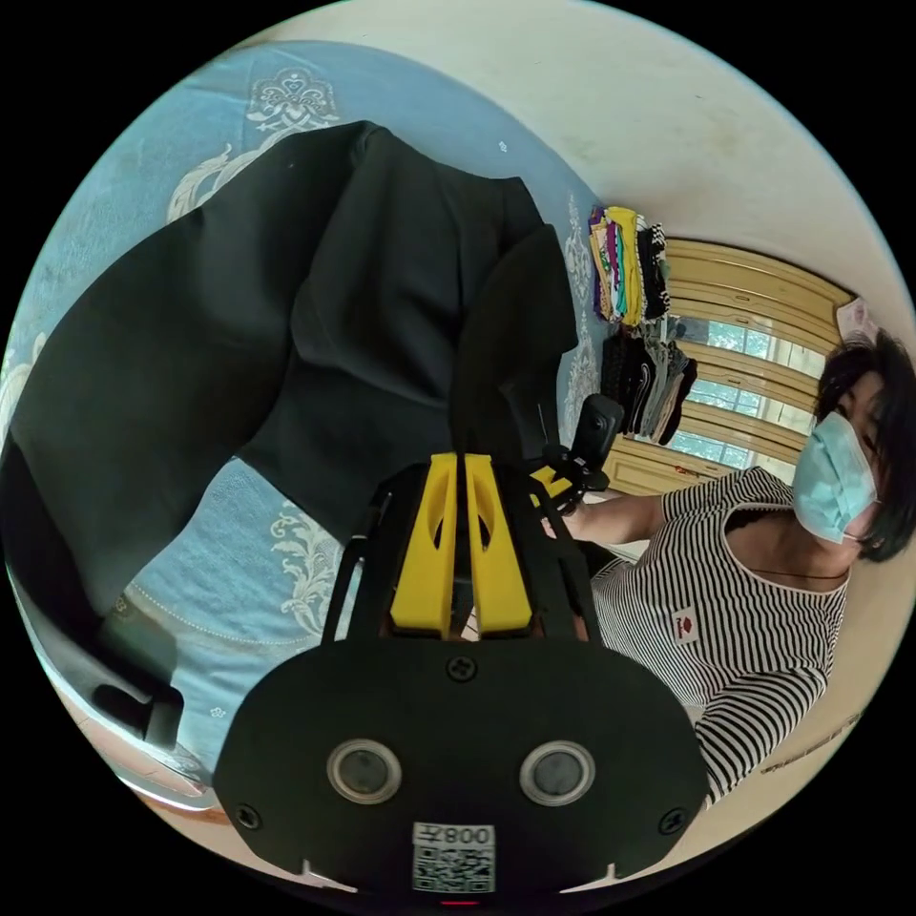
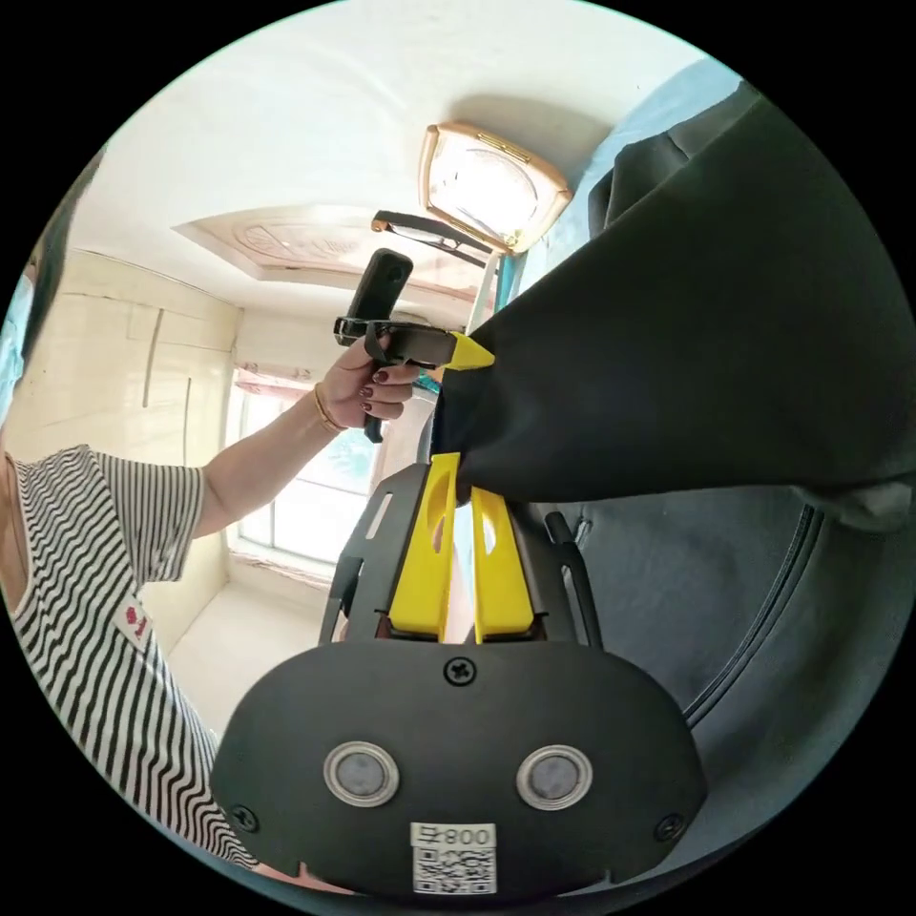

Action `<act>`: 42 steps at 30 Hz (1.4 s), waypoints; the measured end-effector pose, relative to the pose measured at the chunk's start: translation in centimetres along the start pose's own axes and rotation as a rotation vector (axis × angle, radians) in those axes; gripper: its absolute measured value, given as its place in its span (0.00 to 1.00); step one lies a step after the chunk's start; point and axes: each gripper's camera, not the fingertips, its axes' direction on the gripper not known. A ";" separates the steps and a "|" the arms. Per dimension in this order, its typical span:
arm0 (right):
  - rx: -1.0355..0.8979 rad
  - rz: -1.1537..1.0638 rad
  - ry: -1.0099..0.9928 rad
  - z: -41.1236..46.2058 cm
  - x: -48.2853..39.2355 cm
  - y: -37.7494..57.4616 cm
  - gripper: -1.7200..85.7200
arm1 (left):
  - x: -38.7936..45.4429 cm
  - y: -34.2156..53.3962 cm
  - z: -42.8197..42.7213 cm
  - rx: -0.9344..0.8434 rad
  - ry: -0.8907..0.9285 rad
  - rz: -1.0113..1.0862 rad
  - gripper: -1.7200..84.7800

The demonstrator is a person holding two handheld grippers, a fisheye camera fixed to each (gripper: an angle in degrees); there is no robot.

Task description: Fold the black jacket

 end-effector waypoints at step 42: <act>0.214 -0.013 0.387 -4.0 -2.7 -6.6 0.02 | 3.4 0.2 2.8 0.506 0.013 0.216 0.02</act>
